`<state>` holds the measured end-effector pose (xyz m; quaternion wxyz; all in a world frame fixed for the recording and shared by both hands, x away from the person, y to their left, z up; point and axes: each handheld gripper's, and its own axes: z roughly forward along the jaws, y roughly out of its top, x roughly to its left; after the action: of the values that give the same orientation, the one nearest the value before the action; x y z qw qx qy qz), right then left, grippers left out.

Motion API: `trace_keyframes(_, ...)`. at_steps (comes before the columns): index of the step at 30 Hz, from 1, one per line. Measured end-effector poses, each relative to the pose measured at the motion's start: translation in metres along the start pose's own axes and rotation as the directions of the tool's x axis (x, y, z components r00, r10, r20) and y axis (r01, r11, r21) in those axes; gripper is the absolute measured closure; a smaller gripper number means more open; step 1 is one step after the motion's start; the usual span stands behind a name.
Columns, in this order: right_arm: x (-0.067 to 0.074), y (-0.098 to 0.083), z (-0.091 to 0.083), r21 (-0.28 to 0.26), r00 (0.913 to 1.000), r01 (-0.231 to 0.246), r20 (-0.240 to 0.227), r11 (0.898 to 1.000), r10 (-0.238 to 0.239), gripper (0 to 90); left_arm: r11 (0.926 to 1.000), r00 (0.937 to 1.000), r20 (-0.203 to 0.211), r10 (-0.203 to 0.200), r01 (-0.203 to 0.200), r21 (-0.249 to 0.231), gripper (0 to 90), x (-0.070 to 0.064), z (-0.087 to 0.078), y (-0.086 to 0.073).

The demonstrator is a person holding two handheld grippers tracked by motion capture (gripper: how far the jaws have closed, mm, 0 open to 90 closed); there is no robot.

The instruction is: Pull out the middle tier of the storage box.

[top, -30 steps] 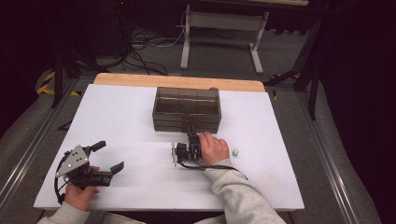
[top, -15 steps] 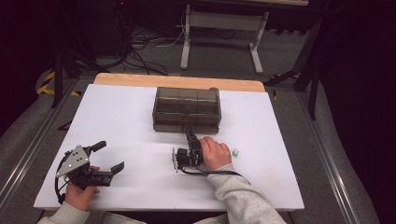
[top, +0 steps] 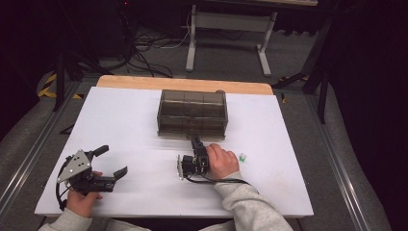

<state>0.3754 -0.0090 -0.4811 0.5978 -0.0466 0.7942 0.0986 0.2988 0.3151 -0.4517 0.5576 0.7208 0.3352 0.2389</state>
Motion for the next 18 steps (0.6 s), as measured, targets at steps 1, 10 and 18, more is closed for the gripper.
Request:
trace_keyframes(1,-0.003,0.000,-0.002,-0.009,0.9998,-0.016,-0.008,1.000,0.016,72.6,1.0000,1.0000,0.000,0.003,-0.003,0.001,0.3,0.000,0.000,0.000)
trace_keyframes(10,-0.011,0.000,-0.011,-0.056,0.9977,-0.064,-0.027,0.996,0.062,66.6,1.0000,1.0000,0.000,0.005,-0.005,0.003,0.3,-0.001,0.001,0.000)
trace_keyframes(18,-0.017,0.000,-0.016,-0.093,0.9962,-0.082,-0.038,0.992,0.079,63.3,1.0000,1.0000,0.000,0.001,-0.001,0.002,0.3,-0.001,0.000,0.000)
